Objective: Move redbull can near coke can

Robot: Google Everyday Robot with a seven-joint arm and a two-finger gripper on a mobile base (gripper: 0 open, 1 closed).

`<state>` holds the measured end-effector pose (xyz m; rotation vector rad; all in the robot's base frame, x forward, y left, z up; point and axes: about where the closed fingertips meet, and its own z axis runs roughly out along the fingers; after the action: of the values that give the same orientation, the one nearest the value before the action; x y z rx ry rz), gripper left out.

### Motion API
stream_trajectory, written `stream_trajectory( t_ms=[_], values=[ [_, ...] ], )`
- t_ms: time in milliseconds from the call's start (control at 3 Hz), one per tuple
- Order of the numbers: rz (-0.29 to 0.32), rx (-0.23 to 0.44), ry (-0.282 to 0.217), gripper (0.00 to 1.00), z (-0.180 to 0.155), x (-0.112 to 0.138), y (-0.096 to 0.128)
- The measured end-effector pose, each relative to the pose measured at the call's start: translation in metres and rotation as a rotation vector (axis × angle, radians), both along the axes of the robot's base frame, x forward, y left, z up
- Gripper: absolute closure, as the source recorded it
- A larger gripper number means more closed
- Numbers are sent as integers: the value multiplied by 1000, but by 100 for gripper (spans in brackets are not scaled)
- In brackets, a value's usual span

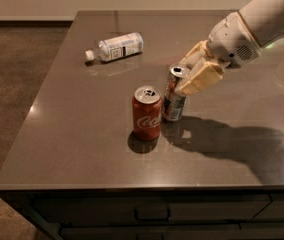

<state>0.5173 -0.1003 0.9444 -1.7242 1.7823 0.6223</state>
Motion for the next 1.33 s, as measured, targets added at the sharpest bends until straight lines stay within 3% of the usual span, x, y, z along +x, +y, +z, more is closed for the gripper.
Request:
stream_trajectory(
  t_ms=[333,667,1333],
  values=[
    [62,-12,-3,83,-3,-11,12],
    [103,-22,-3,59,-7,-18,20],
    [134,-47,1,13,-13,-22,24]
  ],
)
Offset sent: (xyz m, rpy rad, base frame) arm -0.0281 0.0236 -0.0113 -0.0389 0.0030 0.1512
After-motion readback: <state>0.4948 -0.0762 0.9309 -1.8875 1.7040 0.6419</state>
